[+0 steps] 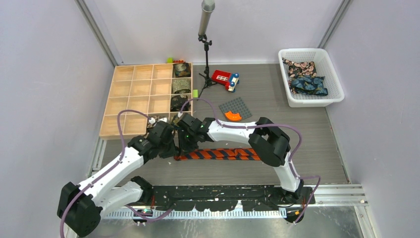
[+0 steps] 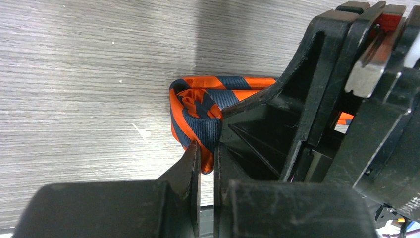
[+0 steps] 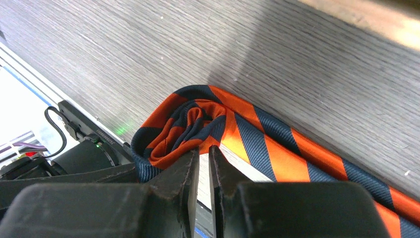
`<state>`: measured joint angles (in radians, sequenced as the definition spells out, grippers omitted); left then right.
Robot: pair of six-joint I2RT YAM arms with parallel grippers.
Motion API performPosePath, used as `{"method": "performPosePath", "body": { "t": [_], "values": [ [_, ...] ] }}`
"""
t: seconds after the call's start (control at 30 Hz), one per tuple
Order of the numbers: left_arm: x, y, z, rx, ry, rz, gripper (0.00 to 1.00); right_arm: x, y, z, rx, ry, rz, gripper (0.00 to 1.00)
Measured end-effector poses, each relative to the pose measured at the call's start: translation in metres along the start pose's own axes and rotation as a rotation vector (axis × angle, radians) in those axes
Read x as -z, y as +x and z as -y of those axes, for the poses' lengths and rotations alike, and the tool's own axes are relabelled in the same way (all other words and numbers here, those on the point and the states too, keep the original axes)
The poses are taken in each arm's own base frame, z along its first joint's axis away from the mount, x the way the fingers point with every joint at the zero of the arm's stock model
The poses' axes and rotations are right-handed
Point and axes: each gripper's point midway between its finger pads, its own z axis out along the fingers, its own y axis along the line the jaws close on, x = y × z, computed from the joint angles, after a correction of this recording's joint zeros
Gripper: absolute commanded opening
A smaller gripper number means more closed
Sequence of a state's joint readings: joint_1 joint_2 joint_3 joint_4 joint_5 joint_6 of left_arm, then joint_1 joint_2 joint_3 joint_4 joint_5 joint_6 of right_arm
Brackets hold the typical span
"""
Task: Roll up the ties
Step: Roll the tie at the center of the board.
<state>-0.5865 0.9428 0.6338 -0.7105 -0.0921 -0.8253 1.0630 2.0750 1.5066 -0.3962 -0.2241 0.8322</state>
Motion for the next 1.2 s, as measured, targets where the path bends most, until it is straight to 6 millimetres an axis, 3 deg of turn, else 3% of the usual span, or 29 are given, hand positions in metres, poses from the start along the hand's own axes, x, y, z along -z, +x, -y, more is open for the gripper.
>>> {"method": "performPosePath", "body": {
  "t": [0.4, 0.6, 0.83, 1.0, 1.2],
  "values": [
    [-0.022, 0.009, 0.012, -0.022, 0.030, -0.076, 0.00, -0.010, 0.006, 0.024, -0.037, 0.022, -0.012, 0.19],
    [-0.033, 0.013, 0.018, -0.024, 0.043, -0.112, 0.00, -0.006, 0.006, 0.035, -0.047, 0.041, -0.011, 0.19],
    [-0.043, 0.018, 0.023, -0.032, 0.060, -0.153, 0.00, 0.021, 0.001, 0.042, -0.031, 0.069, 0.026, 0.19],
    [-0.048, 0.020, 0.030, -0.044, 0.094, -0.170, 0.00, 0.046, -0.012, 0.032, -0.017, 0.041, 0.084, 0.19],
    [-0.050, 0.022, 0.035, -0.050, 0.125, -0.177, 0.18, 0.052, -0.015, 0.030, -0.011, 0.034, 0.100, 0.19]
  ]
}}
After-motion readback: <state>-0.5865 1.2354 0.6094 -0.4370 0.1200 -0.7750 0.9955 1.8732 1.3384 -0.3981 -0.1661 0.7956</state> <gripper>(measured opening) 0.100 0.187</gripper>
